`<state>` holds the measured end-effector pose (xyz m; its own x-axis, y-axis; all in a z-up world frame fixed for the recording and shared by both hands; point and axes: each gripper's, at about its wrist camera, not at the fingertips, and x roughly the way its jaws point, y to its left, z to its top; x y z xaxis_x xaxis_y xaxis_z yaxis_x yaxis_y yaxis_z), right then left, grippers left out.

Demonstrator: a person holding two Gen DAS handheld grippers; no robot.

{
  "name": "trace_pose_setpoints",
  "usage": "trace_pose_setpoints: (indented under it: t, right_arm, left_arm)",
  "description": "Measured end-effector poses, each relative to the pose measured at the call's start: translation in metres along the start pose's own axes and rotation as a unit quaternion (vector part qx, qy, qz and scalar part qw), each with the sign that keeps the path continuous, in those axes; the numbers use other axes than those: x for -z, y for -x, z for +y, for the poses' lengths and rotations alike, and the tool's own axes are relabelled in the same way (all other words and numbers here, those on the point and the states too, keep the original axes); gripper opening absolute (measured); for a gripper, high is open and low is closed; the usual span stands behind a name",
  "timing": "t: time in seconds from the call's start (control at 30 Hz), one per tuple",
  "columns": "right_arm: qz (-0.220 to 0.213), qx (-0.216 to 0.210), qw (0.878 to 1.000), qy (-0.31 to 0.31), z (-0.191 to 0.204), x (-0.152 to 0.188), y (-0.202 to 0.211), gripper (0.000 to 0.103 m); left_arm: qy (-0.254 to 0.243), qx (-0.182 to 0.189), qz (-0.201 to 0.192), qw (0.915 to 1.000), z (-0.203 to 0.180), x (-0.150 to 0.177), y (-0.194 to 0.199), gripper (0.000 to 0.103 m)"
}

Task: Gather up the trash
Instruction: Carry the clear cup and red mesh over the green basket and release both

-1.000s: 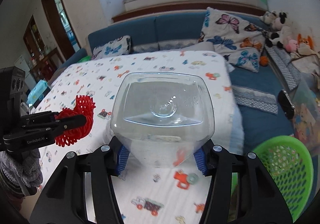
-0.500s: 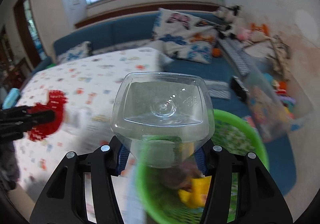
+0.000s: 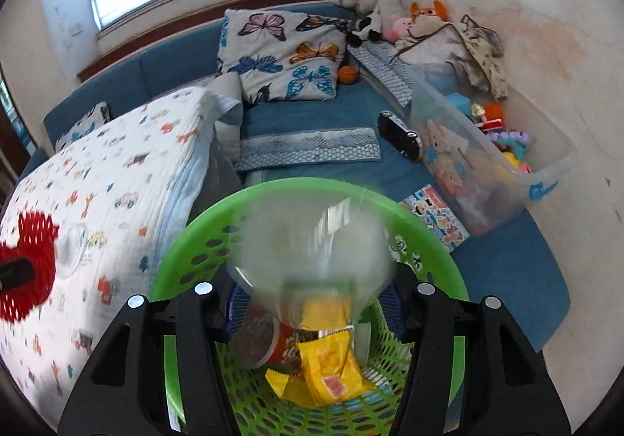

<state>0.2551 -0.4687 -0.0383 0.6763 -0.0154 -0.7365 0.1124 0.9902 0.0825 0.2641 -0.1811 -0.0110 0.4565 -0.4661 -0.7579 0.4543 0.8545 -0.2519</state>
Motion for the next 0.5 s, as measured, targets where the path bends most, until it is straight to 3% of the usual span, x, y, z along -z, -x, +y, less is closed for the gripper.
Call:
trace_pose_setpoints:
  t: [0.5]
  right_arm:
    - [-0.043,-0.008,0.999,0.011,-0.007,0.011,0.055,0.076]
  left_arm:
    - [-0.032,0.037,0.041,0.9980,-0.049,0.006,-0.040,0.033]
